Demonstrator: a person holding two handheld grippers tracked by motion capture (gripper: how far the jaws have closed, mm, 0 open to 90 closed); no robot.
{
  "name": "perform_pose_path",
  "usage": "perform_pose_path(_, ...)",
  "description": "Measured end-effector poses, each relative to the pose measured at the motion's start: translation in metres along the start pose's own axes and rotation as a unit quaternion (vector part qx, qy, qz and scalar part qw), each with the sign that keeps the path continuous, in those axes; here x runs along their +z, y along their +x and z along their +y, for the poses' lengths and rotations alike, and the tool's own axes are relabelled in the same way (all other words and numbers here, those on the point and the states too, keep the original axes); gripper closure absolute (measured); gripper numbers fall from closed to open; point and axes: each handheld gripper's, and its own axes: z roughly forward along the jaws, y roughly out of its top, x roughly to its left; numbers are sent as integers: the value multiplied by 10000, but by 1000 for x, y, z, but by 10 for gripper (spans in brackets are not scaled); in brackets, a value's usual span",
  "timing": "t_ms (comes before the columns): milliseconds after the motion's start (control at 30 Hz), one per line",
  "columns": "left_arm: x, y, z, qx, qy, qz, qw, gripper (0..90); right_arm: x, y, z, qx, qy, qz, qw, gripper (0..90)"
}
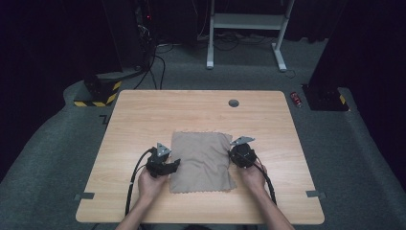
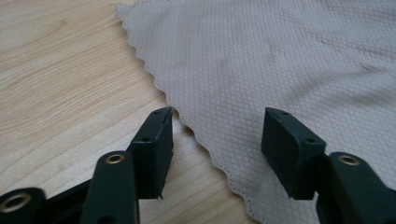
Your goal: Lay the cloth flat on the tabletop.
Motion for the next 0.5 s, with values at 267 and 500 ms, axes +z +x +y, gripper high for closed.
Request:
perform_pose_path(267,0,1,-3,-11,-85,49,10000,388,-2,-13,13,17,63,-216,9997,880)
perform_pose_path(500,0,1,-3,-32,-81,71,9999,375,-1,-15,4,226,109,-191,9995,740)
